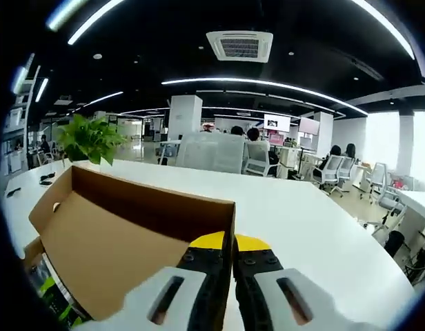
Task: Operate the shoe box by opening the lid, removing the specified soft item, and placing it in the target area until the item is outside and the box remains undamaged.
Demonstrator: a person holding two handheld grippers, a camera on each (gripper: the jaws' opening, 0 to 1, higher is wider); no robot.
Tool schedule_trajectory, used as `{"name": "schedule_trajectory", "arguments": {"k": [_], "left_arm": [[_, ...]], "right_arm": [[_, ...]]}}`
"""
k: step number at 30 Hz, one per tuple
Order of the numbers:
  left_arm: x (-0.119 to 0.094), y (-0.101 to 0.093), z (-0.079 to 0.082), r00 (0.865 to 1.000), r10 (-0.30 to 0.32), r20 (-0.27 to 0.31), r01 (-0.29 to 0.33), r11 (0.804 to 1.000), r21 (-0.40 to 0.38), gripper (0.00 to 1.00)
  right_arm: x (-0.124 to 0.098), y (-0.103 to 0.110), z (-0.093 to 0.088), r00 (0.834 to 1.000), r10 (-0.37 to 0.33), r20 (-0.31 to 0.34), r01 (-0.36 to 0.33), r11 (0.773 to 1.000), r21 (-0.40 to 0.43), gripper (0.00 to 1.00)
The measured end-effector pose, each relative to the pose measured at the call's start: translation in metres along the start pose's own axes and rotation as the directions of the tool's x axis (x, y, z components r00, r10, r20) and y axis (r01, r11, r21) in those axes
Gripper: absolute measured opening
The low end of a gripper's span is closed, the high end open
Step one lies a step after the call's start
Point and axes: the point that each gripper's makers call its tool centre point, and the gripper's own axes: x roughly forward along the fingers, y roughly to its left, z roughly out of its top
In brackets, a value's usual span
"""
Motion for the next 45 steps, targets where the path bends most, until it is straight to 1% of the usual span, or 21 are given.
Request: {"name": "schedule_trajectory", "arguments": {"k": [3, 4, 8, 20, 24, 26, 29, 31, 36, 38, 39, 40, 41, 43, 45], "left_arm": [[0.0, 0.001, 0.0, 1.0, 0.0, 0.006, 0.0, 1.0, -0.009, 0.06], [0.0, 0.0, 0.0, 1.0, 0.0, 0.004, 0.0, 1.0, -0.01, 0.06], [-0.001, 0.0, -0.001, 1.0, 0.002, -0.001, -0.002, 1.0, -0.006, 0.06], [0.0, 0.0, -0.001, 1.0, 0.002, -0.006, -0.002, 1.0, -0.007, 0.07], [0.001, -0.001, -0.001, 1.0, 0.007, -0.01, -0.006, 1.0, 0.002, 0.07], [0.0, 0.0, -0.001, 1.0, 0.004, -0.009, -0.005, 1.0, -0.009, 0.07], [0.001, 0.0, -0.001, 1.0, 0.005, -0.011, -0.005, 1.0, -0.022, 0.07], [0.001, 0.0, -0.001, 1.0, 0.006, -0.011, -0.007, 1.0, -0.019, 0.07], [0.0, 0.0, 0.0, 1.0, 0.008, -0.012, -0.008, 1.0, -0.02, 0.07], [0.0, 0.0, -0.001, 1.0, 0.008, -0.009, -0.009, 1.0, -0.019, 0.07], [0.0, 0.0, -0.001, 1.0, 0.009, -0.009, -0.009, 1.0, -0.021, 0.07], [0.0, 0.0, -0.001, 1.0, 0.009, -0.01, -0.009, 1.0, -0.02, 0.07], [0.0, 0.0, -0.001, 1.0, 0.01, -0.011, -0.01, 1.0, -0.018, 0.07], [0.0, 0.0, -0.001, 1.0, 0.01, -0.016, -0.01, 1.0, -0.018, 0.07], [0.0, 0.0, -0.001, 1.0, 0.009, -0.018, -0.01, 1.0, -0.016, 0.07]], "right_arm": [[0.005, -0.001, -0.011, 0.999, 0.003, -0.032, -0.002, 1.0, 0.013, 0.0], [0.007, -0.001, -0.016, 0.999, 0.007, -0.052, -0.006, 1.0, 0.025, 0.0], [0.013, -0.002, -0.031, 0.995, 0.017, -0.098, -0.013, 0.999, 0.048, 0.0], [0.019, -0.001, -0.048, 0.989, 0.015, -0.147, -0.007, 0.999, 0.051, 0.01], [0.019, 0.0, -0.049, 0.988, 0.019, -0.155, -0.012, 0.999, 0.042, 0.02], [0.019, 0.0, -0.05, 0.987, 0.018, -0.157, -0.014, 1.0, 0.028, 0.02], [0.018, 0.0, -0.05, 0.987, 0.014, -0.157, -0.01, 1.0, 0.03, 0.02], [0.016, 0.001, -0.049, 0.988, 0.014, -0.152, -0.016, 1.0, -0.016, 0.03], [0.016, 0.001, -0.045, 0.991, 0.015, -0.135, -0.02, 0.999, -0.04, 0.04], [0.016, 0.002, -0.046, 0.989, 0.04, -0.141, -0.044, 0.999, -0.029, 0.06], [0.016, 0.003, -0.047, 0.988, 0.048, -0.146, -0.05, 0.999, -0.011, 0.07], [0.015, 0.003, -0.047, 0.989, 0.047, -0.142, -0.049, 0.999, -0.012, 0.08], [0.014, 0.003, -0.045, 0.991, 0.051, -0.127, -0.053, 0.998, -0.019, 0.1], [0.012, 0.002, -0.043, 0.992, 0.044, -0.118, -0.047, 0.998, -0.029, 0.16], [0.009, 0.001, -0.038, 0.994, 0.045, -0.099, -0.049, 0.998, -0.039, 0.18]]}}
